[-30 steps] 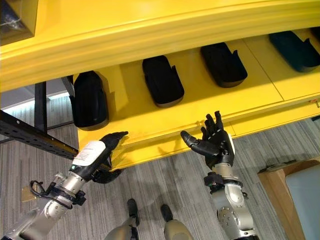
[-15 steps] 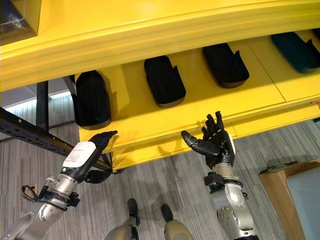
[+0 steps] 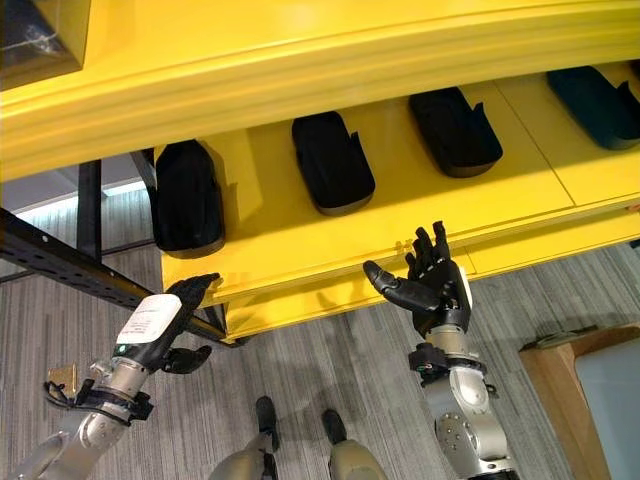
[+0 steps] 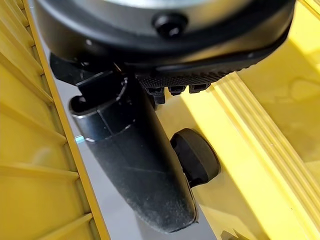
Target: Move parts from the plastic box to the shelf.
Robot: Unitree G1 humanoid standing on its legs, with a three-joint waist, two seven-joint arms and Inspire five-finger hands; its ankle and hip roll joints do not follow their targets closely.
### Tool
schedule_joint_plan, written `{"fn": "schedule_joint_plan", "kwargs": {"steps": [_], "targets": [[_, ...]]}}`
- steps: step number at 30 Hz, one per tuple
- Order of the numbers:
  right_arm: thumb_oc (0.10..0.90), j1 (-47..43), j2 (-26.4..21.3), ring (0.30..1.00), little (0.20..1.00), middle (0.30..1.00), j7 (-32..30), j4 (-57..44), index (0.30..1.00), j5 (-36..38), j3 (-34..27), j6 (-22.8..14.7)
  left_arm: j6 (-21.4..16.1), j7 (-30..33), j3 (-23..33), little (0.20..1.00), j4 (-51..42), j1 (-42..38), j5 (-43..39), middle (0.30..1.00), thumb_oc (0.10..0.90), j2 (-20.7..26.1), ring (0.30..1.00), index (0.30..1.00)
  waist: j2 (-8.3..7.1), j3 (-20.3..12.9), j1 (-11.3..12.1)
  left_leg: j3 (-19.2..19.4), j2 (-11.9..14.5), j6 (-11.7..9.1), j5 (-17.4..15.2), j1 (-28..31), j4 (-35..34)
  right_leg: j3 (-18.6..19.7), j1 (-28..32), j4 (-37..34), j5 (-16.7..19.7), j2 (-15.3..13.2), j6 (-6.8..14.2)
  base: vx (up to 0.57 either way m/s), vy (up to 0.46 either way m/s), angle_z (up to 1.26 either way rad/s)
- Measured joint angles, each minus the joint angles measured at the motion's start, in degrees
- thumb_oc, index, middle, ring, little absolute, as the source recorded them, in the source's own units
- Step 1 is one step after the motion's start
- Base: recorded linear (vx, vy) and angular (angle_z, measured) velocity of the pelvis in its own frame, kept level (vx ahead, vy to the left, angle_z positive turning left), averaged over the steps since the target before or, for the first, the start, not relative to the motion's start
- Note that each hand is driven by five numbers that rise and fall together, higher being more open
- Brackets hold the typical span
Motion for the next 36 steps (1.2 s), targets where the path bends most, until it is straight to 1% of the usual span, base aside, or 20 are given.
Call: {"fn": "schedule_joint_plan", "kwargs": {"steps": [5, 10, 13, 14, 16, 23, 26, 36], "targets": [[0.9, 0.0, 0.0, 1.0, 1.0, 1.0, 0.0, 0.0, 1.0, 0.0, 0.0, 0.0, 1.01, 0.04, -0.03, 1.0, 0.11, -0.52, 0.03, 1.0, 0.9, -1.6, 1.0, 1.0, 0.0, 0.0, -0.08, 0.06, 0.02, -0.01, 0.01, -0.01, 0.0, 0.07, -0.11, 0.12, 0.0, 0.03, 0.0, 0.0, 0.0, 0.0], [0.9, -0.01, 0.0, 1.0, 1.0, 1.0, 0.0, 0.0, 1.0, 0.0, 0.0, 0.0, 1.16, 0.05, -0.07, 1.0, 0.62, -0.69, 0.15, 1.0, 0.9, -1.63, 1.0, 1.0, -0.01, 0.0, -0.05, 0.43, 0.21, -0.01, 0.01, 0.0, 0.0, 0.27, -0.27, 0.24, 0.0, 0.18, 0.0, 0.0, 0.001, -0.01], [0.9, -0.1, 0.0, 1.0, 1.0, 1.0, -0.01, 0.0, 1.0, 0.0, 0.0, 0.0, 1.3, 0.09, -0.08, 1.0, 2.67, -0.91, 0.63, 1.0, 0.9, -1.83, 1.0, 1.0, -0.01, 0.0, -0.14, 0.98, 0.37, -0.01, 0.0, 0.0, 0.0, 0.87, -0.48, 0.42, 0.01, 0.35, 0.0, 0.01, 0.0, -0.1], [0.9, -0.06, 0.0, 1.0, 1.0, 1.0, -0.05, 0.0, 1.0, 0.01, 0.0, 0.0, 2.23, 0.09, -0.09, 1.0, 4.2, -1.31, 1.72, 1.0, 0.9, -2.97, 1.0, 1.0, -0.01, 0.0, -0.26, 1.11, 0.42, -0.01, 0.0, -0.01, 0.0, 1.1, -0.73, 0.56, 0.01, 0.42, 0.0, 0.0, -0.001, -0.08], [0.9, -0.09, 0.0, 1.0, 1.0, 1.0, -0.05, 0.0, 1.0, 0.01, 0.0, 0.0, 2.47, 0.09, -0.1, 1.0, 5.09, -1.59, 1.9, 1.0, 0.9, -3.89, 1.0, 1.0, -0.01, 0.0, -0.34, 1.2, 0.47, -0.01, 0.0, -0.06, 0.0, 1.21, -0.92, 0.71, 0.01, 0.49, 0.0, 0.0, -0.001, -0.05], [0.9, -0.09, 0.0, 1.0, 1.0, 1.0, -0.09, 0.0, 1.0, 0.01, 0.01, 0.0, 2.69, 0.14, -0.42, 1.0, 5.37, -2.08, 2.37, 1.0, 0.9, -3.91, 1.0, 1.0, -0.01, -0.01, -0.36, 1.32, 0.6, -0.11, 0.09, -0.55, 0.0, 1.37, -1.82, 1.24, -0.05, 0.65, -0.05, 0.0, -0.001, 0.0], [0.9, -0.09, 0.0, 1.0, 1.0, 1.0, -0.11, 0.0, 1.0, 0.02, 0.0, 0.0, 3.42, 0.14, -0.62, 1.0, 5.93, -2.88, 2.4, 1.0, 0.9, -3.91, 1.0, 1.0, -0.01, -0.01, -0.38, 1.4, 0.59, -0.11, 0.09, -0.62, 0.0, 1.42, -2.12, 1.67, -0.23, 0.68, -0.12, 0.0, 0.0, 0.0], [0.9, -0.11, 0.0, 1.0, 1.0, 1.0, -0.62, 0.0, 1.0, 0.01, 0.01, 0.01, 4.75, 0.47, -0.83, 1.0, 7.87, -5.09, 2.97, 1.0, 0.9, -4.18, 1.0, 1.0, -0.02, 0.0, -1.42, 1.52, 0.63, -0.11, 0.08, -0.83, 0.0, 1.51, -2.53, 1.96, -0.34, 0.72, -0.08, 0.0, 0.0, 0.0]]}}
